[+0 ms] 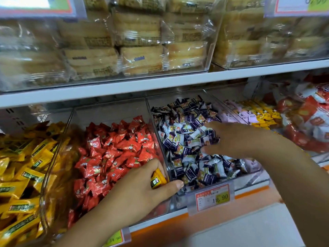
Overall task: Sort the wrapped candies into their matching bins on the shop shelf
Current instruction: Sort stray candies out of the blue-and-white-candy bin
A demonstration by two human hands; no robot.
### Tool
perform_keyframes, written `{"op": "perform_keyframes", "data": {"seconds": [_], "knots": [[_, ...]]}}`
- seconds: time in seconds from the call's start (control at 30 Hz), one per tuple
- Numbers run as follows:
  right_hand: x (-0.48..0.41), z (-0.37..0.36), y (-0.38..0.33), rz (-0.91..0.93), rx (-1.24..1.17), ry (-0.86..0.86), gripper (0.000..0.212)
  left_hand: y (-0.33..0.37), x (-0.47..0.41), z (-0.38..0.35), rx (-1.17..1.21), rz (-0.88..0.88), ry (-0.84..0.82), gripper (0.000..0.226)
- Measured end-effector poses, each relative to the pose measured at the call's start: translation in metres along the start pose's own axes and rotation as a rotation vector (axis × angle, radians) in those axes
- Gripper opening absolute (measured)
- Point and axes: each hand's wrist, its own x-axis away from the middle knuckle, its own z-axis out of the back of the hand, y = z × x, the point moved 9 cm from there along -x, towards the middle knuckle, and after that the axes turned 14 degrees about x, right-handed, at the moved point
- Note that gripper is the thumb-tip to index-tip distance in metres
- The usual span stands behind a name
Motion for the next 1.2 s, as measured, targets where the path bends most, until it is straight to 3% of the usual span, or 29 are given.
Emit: {"op": "perform_keyframes", "data": {"seconds": [0.1, 0.2, 0.73, 0.9, 1.0, 1.07, 1.13, 1.2], "knots": [[-0.009, -0.034, -0.003, 0.021, -0.07, -0.116, 0.114, 0.002, -0.001, -0.001, -0.052, -0.01, -0.001, 0.052], [-0.028, -0.055, -0.013, 0.084, -0.22, -0.093, 0.126, 0.001, -0.002, -0.003, -0.052, -0.004, 0.0, 0.053], [-0.035, -0.041, -0.009, 0.05, -0.813, 0.119, 0.067, 0.003, -0.002, -0.003, -0.059, -0.016, 0.006, 0.05], [-0.035, -0.014, -0.009, 0.076, -1.015, 0.264, 0.046, 0.001, -0.002, -0.002, -0.042, -0.028, 0.01, 0.056], [-0.037, 0.01, -0.01, 0.11, -1.142, 0.408, 0.044, 0.002, -0.001, -0.002, -0.053, -0.02, 0.007, 0.057], [-0.038, 0.022, -0.021, 0.141, -1.099, 0.449, 0.047, 0.003, -0.001, -0.002, -0.065, -0.013, 0.01, 0.058], [-0.04, 0.023, -0.038, 0.2, -1.035, 0.371, 0.068, 0.005, 0.0, -0.002, -0.062, -0.015, 0.009, 0.06], [-0.035, 0.027, -0.044, 0.247, -0.989, 0.285, 0.075, 0.005, 0.001, -0.003, -0.049, -0.015, 0.003, 0.061]]}}
